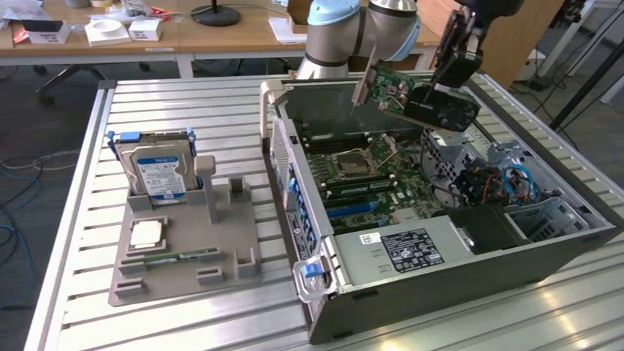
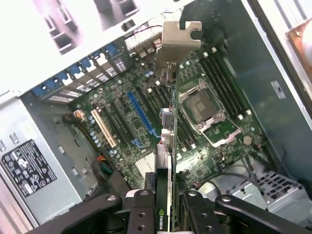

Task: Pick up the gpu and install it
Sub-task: 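Insert the gpu into the slot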

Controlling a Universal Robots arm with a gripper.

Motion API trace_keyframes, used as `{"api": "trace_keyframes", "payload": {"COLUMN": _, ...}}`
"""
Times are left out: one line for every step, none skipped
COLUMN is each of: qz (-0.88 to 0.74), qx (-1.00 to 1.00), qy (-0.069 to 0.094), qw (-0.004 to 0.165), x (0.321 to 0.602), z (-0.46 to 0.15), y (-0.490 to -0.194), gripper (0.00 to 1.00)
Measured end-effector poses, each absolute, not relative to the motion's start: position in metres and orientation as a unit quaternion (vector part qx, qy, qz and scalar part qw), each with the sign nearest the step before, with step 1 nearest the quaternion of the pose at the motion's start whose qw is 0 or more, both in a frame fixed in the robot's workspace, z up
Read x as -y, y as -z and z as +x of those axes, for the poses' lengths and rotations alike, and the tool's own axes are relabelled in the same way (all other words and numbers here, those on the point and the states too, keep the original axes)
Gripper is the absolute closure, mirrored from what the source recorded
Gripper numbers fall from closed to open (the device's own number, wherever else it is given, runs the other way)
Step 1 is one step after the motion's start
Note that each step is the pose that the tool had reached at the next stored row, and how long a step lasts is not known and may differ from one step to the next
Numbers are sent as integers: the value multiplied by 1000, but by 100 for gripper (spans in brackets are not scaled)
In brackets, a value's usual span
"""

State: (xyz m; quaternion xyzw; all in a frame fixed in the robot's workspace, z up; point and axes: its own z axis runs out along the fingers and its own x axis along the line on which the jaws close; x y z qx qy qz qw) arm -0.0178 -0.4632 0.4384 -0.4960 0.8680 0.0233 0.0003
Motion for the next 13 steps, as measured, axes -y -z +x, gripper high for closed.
{"api": "trace_keyframes", "payload": {"qz": -504, "qx": -863, "qy": -23, "qw": 0, "x": 463, "z": -18, "y": -438, "gripper": 74}}
{"api": "trace_keyframes", "payload": {"qz": -512, "qx": -859, "qy": -23, "qw": 0, "x": 463, "z": -18, "y": -438, "gripper": 74}}
{"api": "trace_keyframes", "payload": {"qz": -520, "qx": -854, "qy": -23, "qw": 0, "x": 463, "z": -18, "y": -438, "gripper": 74}}
{"api": "trace_keyframes", "payload": {"qz": -528, "qx": -849, "qy": -23, "qw": 0, "x": 463, "z": -18, "y": -438, "gripper": 74}}
{"api": "trace_keyframes", "payload": {"qz": -535, "qx": -844, "qy": -23, "qw": -1, "x": 463, "z": -18, "y": -438, "gripper": 74}}
{"api": "trace_keyframes", "payload": {"qz": -543, "qx": -840, "qy": -23, "qw": -1, "x": 463, "z": -18, "y": -438, "gripper": 74}}
{"api": "trace_keyframes", "payload": {"qz": -550, "qx": -835, "qy": -23, "qw": -1, "x": 463, "z": -18, "y": -438, "gripper": 74}}
{"api": "trace_keyframes", "payload": {"qz": -558, "qx": -830, "qy": -23, "qw": -1, "x": 463, "z": -18, "y": -437, "gripper": 74}}
{"api": "trace_keyframes", "payload": {"qz": -565, "qx": -825, "qy": -23, "qw": -1, "x": 463, "z": -18, "y": -437, "gripper": 74}}
{"api": "trace_keyframes", "payload": {"qz": -572, "qx": -820, "qy": -23, "qw": -1, "x": 463, "z": -18, "y": -437, "gripper": 74}}
{"api": "trace_keyframes", "payload": {"qz": -580, "qx": -814, "qy": -23, "qw": -2, "x": 463, "z": -18, "y": -437, "gripper": 74}}
{"api": "trace_keyframes", "payload": {"qz": -587, "qx": -809, "qy": -23, "qw": -2, "x": 463, "z": -18, "y": -437, "gripper": 74}}
{"api": "trace_keyframes", "payload": {"qz": -594, "qx": -804, "qy": -23, "qw": -2, "x": 463, "z": -18, "y": -437, "gripper": 74}}
